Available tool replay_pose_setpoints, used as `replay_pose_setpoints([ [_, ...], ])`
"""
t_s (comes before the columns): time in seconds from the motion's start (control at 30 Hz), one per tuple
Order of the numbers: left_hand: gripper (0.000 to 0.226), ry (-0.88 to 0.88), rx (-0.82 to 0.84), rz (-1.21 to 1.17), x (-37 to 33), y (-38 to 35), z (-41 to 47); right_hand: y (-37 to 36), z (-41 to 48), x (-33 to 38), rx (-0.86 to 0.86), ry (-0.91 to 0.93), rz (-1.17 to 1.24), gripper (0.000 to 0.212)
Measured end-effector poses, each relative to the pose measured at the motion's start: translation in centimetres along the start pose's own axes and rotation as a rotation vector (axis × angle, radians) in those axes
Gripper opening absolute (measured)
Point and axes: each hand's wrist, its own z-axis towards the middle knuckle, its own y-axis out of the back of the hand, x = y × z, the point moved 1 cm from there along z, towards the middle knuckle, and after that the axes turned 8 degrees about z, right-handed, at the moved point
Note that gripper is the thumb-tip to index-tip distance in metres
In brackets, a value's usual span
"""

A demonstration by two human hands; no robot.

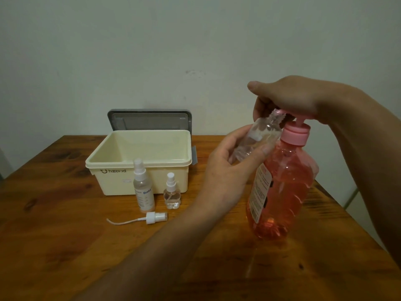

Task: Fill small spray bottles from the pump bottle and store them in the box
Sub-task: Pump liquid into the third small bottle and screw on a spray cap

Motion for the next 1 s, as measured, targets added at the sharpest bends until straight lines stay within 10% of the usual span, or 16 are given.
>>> replay_pose_setpoints([
  [1.0,0.046,0.019,-0.056,-0.037,-0.33,0.18,-0.03,-0.27,-0.08,-0.03,-0.008,-0.010,-0.036,0.060],
])
